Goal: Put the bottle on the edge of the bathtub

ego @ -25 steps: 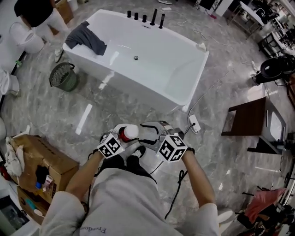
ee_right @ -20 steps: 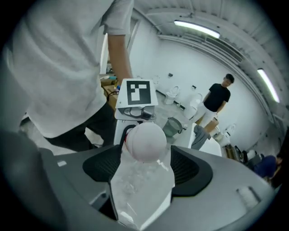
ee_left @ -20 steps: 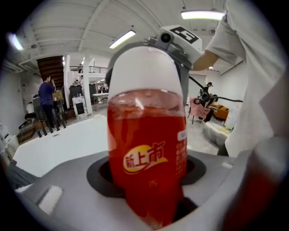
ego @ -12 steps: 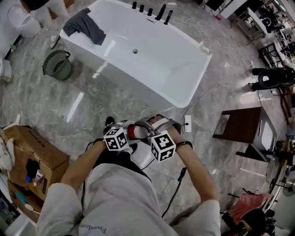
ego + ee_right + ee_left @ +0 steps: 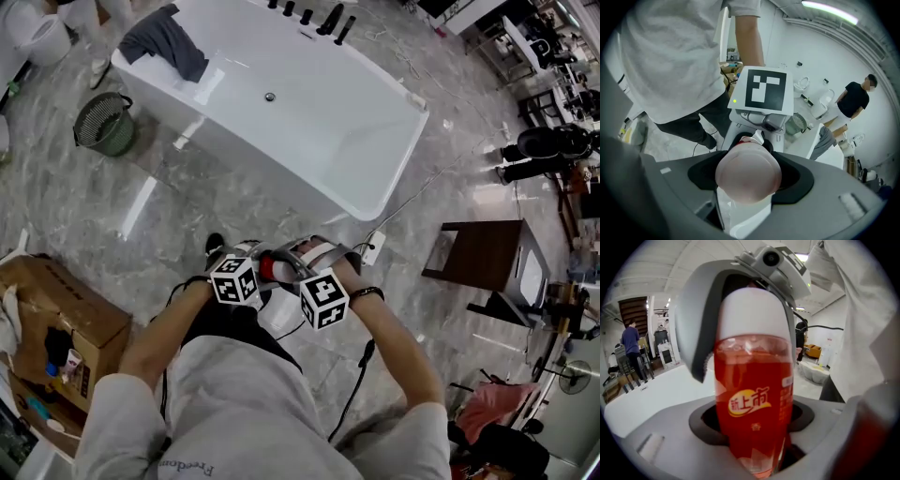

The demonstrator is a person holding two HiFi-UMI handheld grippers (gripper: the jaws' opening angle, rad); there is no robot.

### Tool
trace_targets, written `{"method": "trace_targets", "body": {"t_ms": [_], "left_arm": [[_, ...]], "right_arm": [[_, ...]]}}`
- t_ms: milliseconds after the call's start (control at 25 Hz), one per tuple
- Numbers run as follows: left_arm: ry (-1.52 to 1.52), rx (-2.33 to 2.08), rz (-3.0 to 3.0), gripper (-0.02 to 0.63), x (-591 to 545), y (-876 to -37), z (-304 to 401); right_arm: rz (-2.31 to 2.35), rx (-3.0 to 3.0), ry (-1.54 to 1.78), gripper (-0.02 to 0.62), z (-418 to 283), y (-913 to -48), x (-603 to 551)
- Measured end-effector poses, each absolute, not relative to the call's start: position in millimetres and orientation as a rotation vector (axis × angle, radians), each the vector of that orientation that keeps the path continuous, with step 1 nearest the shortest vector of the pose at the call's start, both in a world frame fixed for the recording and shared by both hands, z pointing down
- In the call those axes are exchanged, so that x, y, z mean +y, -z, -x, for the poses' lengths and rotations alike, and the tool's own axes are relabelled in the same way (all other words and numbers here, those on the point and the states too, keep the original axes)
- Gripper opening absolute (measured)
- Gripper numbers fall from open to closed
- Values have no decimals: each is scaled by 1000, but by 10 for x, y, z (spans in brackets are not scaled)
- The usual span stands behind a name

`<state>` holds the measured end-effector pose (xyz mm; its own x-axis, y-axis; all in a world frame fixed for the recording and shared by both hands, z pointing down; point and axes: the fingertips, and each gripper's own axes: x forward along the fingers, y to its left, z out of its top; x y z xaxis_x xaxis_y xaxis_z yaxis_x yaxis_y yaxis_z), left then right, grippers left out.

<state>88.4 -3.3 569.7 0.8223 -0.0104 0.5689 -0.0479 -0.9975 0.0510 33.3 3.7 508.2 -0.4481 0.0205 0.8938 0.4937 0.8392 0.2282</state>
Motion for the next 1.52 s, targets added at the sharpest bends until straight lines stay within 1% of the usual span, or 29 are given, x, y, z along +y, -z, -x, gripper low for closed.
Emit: {"method": "trace_targets", "body": {"t_ms": [240,400,560,720,880,1000,1280,1400,1520], "left_arm": [[-860,-289,-2835,341,-280,-5928,-470],[-745,-527,-2707,341,-389,-6073,-26],[-609,-756,-2584,339,-530,-6186,406],[-591,-834,-2519,339,-640,-6377,716],[-547,-914,-2460,339,-766,-6562,819],[-478,-873,-2468,339,-836,-6689,771],[-535,-871,-2393,339,-1072,-7269,1073],[-544,-974,-2341,339,-1233,-7489,1330],[-480,-1066,-2297,339,-1480,-7675,1465]], "right_arm": [[374,-1927,460,290,-259,-5477,-176],[249,-1848,372,290,-340,-6024,-370],[-6,-1839,102,290,-496,-6714,-736],[-296,-1804,-229,290,-676,-7457,-1169],[-589,-1729,-535,290,-953,-8112,-1467],[-835,-1630,-711,290,-1157,-8523,-1603],[-1285,-1416,-1044,290,-1540,-9465,-1840],[-1372,-1383,-1098,290,-1547,-9771,-1893],[-1398,-1373,-1039,288,-1559,-9983,-1962]]}}
